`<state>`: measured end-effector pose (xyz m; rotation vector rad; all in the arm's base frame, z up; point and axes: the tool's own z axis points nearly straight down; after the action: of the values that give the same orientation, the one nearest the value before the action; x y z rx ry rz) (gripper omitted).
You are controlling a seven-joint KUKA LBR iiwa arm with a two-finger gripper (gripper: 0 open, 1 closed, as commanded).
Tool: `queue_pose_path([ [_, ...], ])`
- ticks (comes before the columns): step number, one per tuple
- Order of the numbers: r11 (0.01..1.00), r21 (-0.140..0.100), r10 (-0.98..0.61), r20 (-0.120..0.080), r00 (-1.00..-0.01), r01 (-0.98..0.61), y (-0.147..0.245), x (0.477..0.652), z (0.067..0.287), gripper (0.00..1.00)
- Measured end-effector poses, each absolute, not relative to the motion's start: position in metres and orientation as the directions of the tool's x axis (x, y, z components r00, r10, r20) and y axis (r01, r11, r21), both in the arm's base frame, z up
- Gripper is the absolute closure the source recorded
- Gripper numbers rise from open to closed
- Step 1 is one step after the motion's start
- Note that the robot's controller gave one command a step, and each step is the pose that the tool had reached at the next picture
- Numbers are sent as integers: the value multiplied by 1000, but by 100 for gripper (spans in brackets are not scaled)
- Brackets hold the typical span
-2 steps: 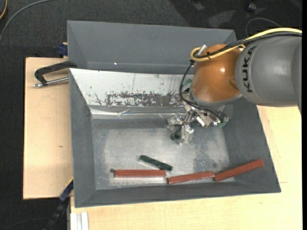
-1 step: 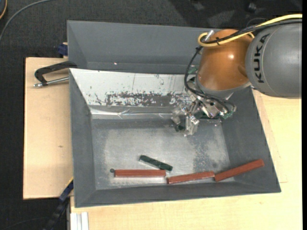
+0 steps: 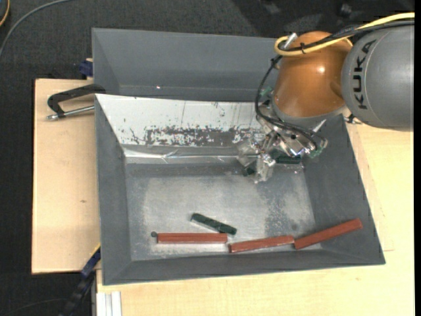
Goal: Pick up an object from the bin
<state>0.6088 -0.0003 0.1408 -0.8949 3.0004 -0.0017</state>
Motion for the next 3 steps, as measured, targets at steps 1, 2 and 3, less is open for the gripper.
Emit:
queue_pose_path([
  [1, 838, -2, -546, -8, -838, -546, 0, 610, 142, 100],
  [2, 839, -4, -545, -10, -839, -545, 1, 613, 163, 100],
  [3, 840, -3, -543, -9, -840, -543, 2, 614, 170, 100],
])
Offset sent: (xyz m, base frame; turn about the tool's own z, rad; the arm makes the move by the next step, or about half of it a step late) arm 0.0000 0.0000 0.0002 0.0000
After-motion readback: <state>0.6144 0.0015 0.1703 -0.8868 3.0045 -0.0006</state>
